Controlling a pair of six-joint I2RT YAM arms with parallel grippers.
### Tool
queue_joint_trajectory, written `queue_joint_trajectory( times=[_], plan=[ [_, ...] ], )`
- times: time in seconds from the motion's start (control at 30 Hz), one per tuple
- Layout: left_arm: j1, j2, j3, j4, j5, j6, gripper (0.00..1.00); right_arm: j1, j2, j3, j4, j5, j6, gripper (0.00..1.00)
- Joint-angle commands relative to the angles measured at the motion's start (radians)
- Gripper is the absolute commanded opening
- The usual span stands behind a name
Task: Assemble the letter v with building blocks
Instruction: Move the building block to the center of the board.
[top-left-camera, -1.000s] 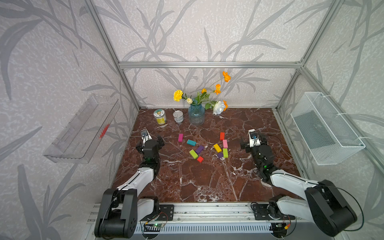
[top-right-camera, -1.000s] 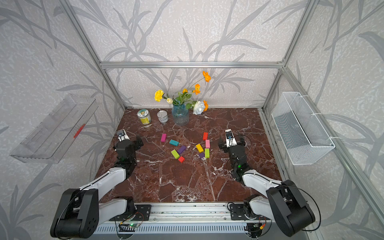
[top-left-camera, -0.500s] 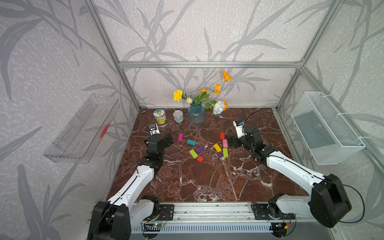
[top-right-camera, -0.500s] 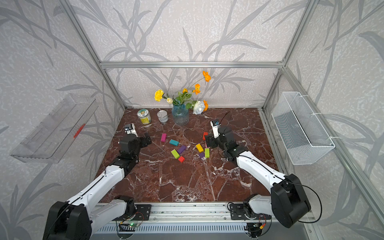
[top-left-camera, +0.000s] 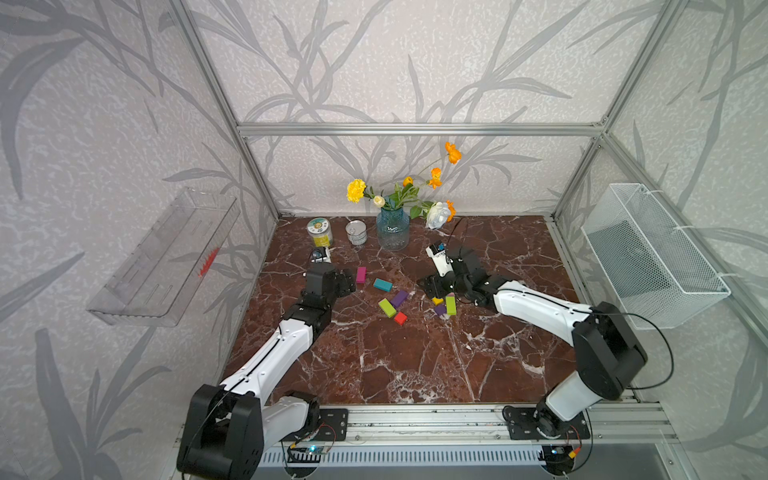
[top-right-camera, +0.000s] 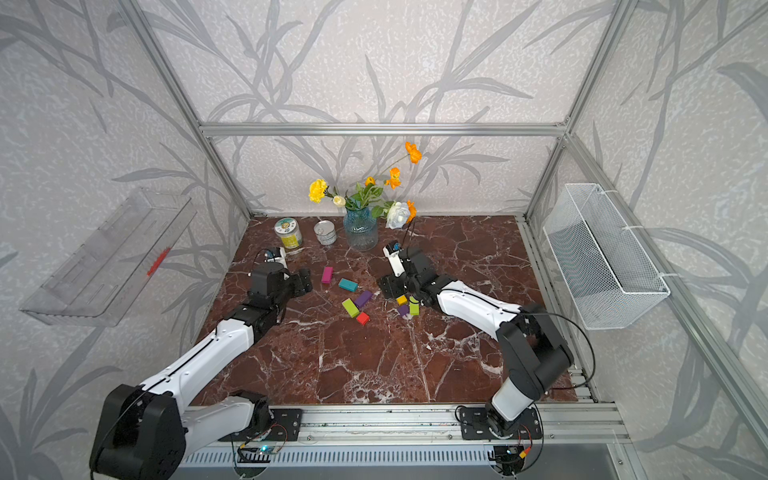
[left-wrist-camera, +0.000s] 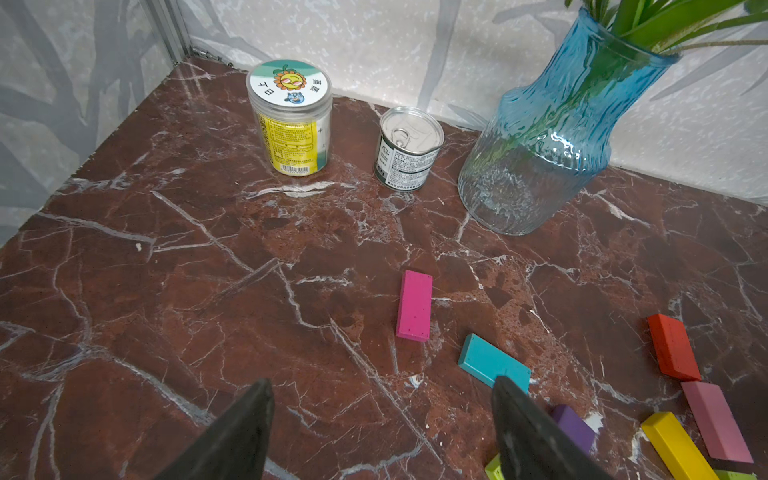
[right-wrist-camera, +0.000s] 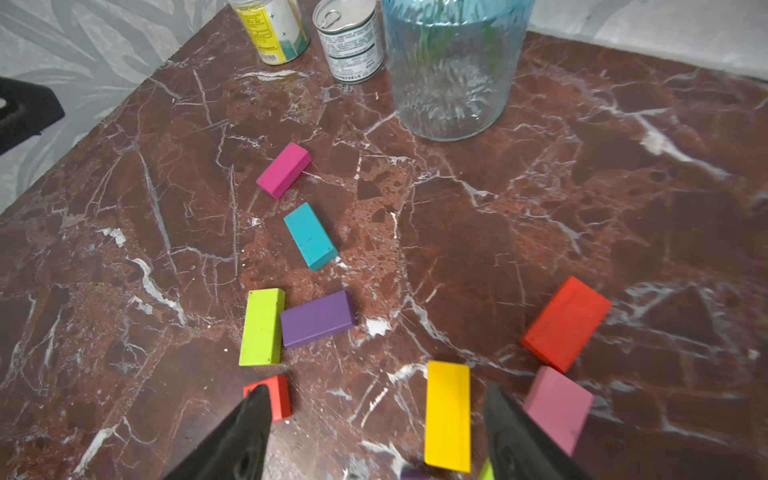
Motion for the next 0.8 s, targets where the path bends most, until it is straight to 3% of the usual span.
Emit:
queue_joint_trajectory(
  times=[0.0, 0.53, 0.77],
  plan=[
    [-0.001, 0.015, 0.020, -0.005, 0.032, -0.032, 0.76, 0.033, 0.089, 0.077, -0.026, -0.053, 0.005, 0.75],
    [0.017, 0.159, 0.055, 0.029, 0.197, -0.125, 0.43, 0.072, 0.342, 0.354, -0.114, -0.085, 0.011, 0.51],
    [0.036, 0.253, 0.080, 0.046, 0.268, -0.162, 0.16, 0.072, 0.432, 0.445, -0.141, -0.089, 0.036, 0.38]
  ],
)
